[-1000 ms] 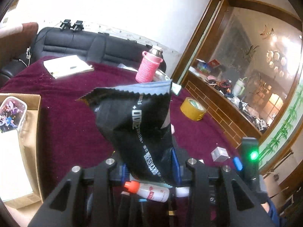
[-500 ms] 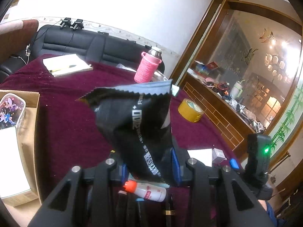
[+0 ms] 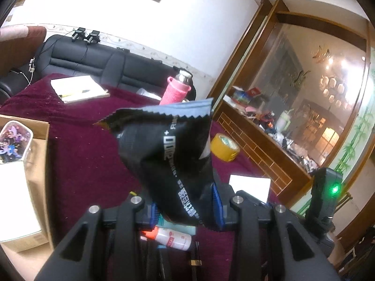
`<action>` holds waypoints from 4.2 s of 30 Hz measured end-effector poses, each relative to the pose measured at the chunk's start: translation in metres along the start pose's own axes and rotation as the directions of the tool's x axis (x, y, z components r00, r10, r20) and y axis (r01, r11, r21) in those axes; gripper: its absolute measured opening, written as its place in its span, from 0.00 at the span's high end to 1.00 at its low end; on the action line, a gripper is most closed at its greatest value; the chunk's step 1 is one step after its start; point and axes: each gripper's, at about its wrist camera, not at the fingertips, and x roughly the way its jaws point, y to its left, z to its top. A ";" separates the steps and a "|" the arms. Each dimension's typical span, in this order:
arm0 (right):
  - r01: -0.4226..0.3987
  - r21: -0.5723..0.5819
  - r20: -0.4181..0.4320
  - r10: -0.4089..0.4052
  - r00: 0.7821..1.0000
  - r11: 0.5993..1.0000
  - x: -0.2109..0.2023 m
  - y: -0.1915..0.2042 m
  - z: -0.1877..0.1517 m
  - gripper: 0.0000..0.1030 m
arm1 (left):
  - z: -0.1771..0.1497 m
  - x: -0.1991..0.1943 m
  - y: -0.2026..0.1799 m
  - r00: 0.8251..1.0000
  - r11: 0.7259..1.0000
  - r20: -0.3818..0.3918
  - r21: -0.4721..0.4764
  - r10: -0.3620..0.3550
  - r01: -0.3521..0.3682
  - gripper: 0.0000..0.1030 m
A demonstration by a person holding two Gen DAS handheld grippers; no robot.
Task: Organize objects
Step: 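Grasp the black snack bag with the left gripper while the right grasps the white sponge, then lower the black snack bag and white sponge into the tray and open both grippers, then move both grippers back toward the scattered markers and medicine box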
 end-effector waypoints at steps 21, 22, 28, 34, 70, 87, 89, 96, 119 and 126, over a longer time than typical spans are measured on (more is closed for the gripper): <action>-0.461 -0.071 -0.249 0.432 0.867 0.885 0.021 0.188 -0.039 0.84 | -0.013 -0.183 0.098 0.973 0.962 0.031 -0.162 0.228 -0.220 0.66; -0.479 -0.063 -0.271 0.447 0.852 0.876 0.029 0.198 -0.043 0.84 | -0.017 -0.189 0.108 0.969 0.954 0.020 -0.182 0.245 -0.238 0.66; -0.525 -0.001 -0.351 0.491 0.797 0.851 0.063 0.229 -0.063 0.83 | -0.029 -0.196 0.141 0.948 0.924 -0.052 -0.210 0.315 -0.318 0.66; -0.538 0.085 -0.420 0.520 0.743 0.838 0.092 0.238 -0.080 0.83 | -0.026 -0.189 0.156 0.924 0.911 -0.119 -0.164 0.363 -0.378 0.66; -0.517 0.100 -0.447 0.503 0.740 0.850 0.093 0.229 -0.089 0.83 | -0.011 -0.206 0.160 0.856 0.890 -0.316 -0.068 0.410 -0.452 0.39; -0.491 0.055 -0.354 0.477 0.804 0.869 0.045 0.189 -0.068 0.40 | -0.032 -0.190 0.124 0.905 0.934 -0.278 -0.065 0.321 -0.351 0.37; -0.487 0.064 -0.336 0.478 0.811 0.871 0.035 0.175 -0.064 0.40 | -0.035 -0.181 0.110 0.910 0.944 -0.284 -0.042 0.303 -0.328 0.35; -0.405 0.092 -0.238 0.415 0.878 0.910 0.000 0.098 -0.052 0.40 | -0.044 -0.150 0.070 0.910 0.960 -0.309 0.039 0.275 -0.277 0.34; -0.262 0.277 -0.104 0.300 0.948 0.924 -0.049 -0.051 -0.047 0.41 | -0.029 0.049 0.035 0.763 0.889 -0.460 0.298 0.454 -0.349 0.48; -0.143 0.308 -0.111 0.185 0.976 0.940 -0.048 -0.071 -0.028 0.36 | -0.033 0.070 0.047 0.772 0.897 -0.457 0.253 0.442 -0.364 0.62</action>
